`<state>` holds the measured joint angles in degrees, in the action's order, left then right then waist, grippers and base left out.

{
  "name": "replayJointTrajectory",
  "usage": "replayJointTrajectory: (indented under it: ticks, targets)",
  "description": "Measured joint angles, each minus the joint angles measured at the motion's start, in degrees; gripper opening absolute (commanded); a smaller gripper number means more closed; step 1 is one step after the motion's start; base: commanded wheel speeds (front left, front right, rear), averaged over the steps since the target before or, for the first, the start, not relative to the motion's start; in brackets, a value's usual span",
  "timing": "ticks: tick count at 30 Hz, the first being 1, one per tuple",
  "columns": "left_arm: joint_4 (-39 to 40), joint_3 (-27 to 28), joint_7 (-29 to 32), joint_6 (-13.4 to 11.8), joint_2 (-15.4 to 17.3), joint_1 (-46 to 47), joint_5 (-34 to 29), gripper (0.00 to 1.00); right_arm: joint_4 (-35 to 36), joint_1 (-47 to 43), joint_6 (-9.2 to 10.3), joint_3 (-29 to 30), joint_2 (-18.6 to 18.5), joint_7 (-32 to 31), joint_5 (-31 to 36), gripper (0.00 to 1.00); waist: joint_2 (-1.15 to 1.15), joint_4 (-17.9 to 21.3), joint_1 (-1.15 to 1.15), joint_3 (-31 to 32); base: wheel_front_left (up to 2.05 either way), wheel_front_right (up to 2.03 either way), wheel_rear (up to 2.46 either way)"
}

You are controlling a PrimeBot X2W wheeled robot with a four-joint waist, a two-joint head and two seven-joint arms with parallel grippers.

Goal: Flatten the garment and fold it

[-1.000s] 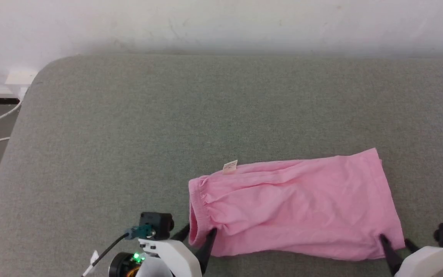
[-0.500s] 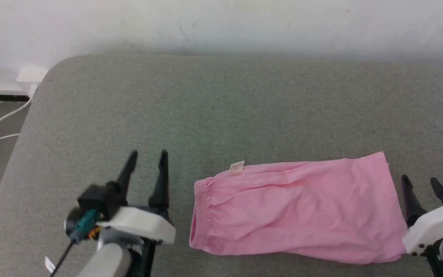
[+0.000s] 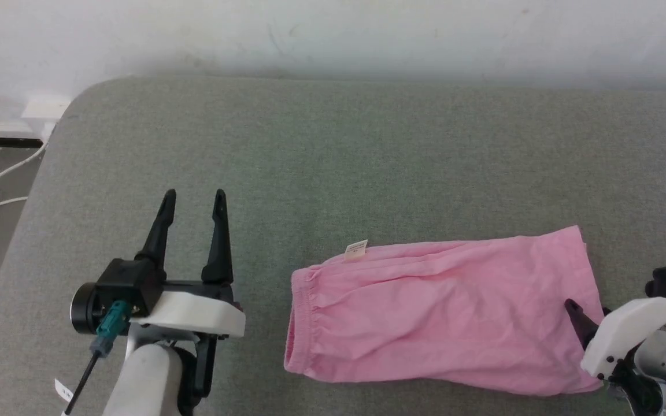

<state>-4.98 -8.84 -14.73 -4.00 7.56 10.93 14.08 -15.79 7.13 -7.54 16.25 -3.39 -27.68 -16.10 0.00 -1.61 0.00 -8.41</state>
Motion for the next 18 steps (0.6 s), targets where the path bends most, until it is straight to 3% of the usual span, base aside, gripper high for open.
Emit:
replayJointTrajectory:
  ticks: [4, 5, 6, 7, 8, 13, 18]
  targets:
    - [-0.4, 2.4, 0.0, 1.7, -1.6, -0.7, -1.7, 1.0, -0.8, 1.1, 0.0, -1.3, 0.0, -3.1, -1.9, 0.96, 0.0, 0.0, 0.0, 0.0, 0.0, 0.0, 0.0]
    - [-0.5, 2.9, 0.0, 2.0, -2.0, -0.8, -2.0, 1.0, -0.8, 1.2, 0.0, -1.4, 0.0, -3.6, -2.5, 0.49, 0.0, 0.0, 0.0, 0.0, 0.0, 0.0, 0.0]
    - [-0.6, 3.3, 0.0, 2.4, -2.2, -1.0, -2.3, 1.0, -0.8, 1.2, 0.0, -1.5, 0.0, -4.1, -3.1, 0.24, 0.0, 0.0, -0.01, 0.0, 0.0, 0.0, 0.0]
    - [-0.6, 3.6, 0.0, 2.6, -2.5, -1.3, -2.7, 1.0, -0.7, 1.2, 0.01, -1.6, -0.1, -4.1, -3.5, 0.06, 0.0, 0.0, 0.0, 0.0, 0.0, 0.0, 0.0]
    - [-0.8, 4.0, 0.0, 3.0, -2.7, -1.4, -3.1, 1.0, -0.6, 1.2, 0.01, -1.6, -0.1, -4.0, -3.6, 0.0, 0.0, -0.1, 0.0, 0.0, 0.0, 0.0, 0.0]
    - [-0.9, 5.4, 0.0, 4.1, -3.6, -1.5, -4.1, 1.0, 0.1, 0.9, 0.0, 0.2, 0.5, -1.9, -3.3, 0.0, 0.0, -0.2, 0.0, -0.1, 0.0, 0.0, 0.0]
    - [-0.9, 6.5, 0.0, 4.6, -4.0, -1.6, -4.6, 1.0, 3.5, -0.5, -0.01, 7.9, 0.7, 2.3, 2.8, 0.0, 0.0, -0.4, 0.0, -0.2, 0.0, 0.0, 0.0]
